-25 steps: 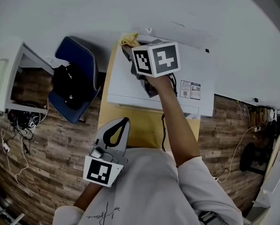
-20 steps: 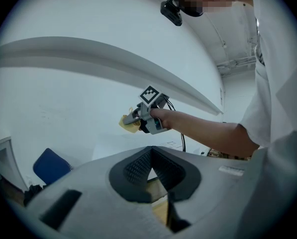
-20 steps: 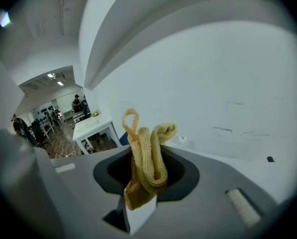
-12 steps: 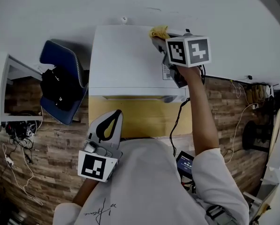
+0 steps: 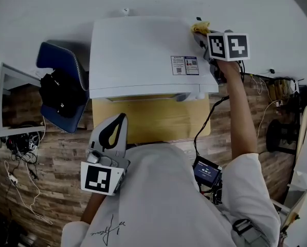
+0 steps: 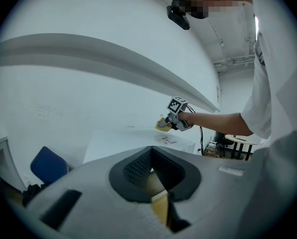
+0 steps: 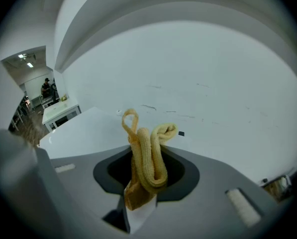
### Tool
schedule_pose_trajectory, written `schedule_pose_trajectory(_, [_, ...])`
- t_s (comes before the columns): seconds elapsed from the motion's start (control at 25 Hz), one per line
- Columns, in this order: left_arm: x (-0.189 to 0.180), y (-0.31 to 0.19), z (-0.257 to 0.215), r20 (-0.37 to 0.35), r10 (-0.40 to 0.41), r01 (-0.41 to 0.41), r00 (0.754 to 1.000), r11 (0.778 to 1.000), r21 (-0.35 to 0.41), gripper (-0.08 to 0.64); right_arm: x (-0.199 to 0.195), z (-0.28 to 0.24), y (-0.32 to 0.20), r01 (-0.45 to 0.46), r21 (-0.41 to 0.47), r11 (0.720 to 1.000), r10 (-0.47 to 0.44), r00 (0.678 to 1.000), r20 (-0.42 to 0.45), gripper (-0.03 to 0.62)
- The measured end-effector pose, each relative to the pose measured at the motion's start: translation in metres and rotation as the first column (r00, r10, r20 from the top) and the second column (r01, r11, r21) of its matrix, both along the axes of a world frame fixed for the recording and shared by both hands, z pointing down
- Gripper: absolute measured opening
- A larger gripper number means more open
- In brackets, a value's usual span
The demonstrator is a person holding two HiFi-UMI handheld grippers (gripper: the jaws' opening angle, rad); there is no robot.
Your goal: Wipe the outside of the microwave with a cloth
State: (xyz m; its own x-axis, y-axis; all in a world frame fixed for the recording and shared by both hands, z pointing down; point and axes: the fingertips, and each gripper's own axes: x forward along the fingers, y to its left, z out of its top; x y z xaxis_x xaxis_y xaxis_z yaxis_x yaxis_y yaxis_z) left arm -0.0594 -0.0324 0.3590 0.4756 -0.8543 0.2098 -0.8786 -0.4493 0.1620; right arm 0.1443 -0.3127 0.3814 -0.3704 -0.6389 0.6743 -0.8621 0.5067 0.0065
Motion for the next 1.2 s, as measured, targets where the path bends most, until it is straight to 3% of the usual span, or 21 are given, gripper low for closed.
schedule_pose_trajectory(0.24, [-0.015,0.003,0.006,0.041,0.002,-0.001,0.999,1.0,-0.006,-0.009,0.039,0.018,-0.004,-0.072,0.032,0.997,0.077,0.985,-0.154,0.118])
schedule_pose_trajectory(0.56, [-0.016,0.001,0.001,-0.014,-0.034,0.034,0.999,0.999,-0.005,-0.009,0.039,0.023,0.004,-0.075,0.074,0.994,0.091,0.962,-0.256,0.118])
schedule_pose_trajectory(0.88, [-0.017,0.0,-0.003,-0.036,-0.055,0.055,0.998,0.998,0.013,-0.009,0.033,0.023,0.008,-0.115,0.039,0.993,0.12,0.981,-0.154,0.117])
schedule_pose_trajectory(1.2, [-0.01,-0.003,-0.003,-0.054,-0.043,0.044,0.998,0.999,0.01,-0.009,0.014,0.024,0.014,-0.1,0.022,0.995,0.102,0.988,-0.118,0.117])
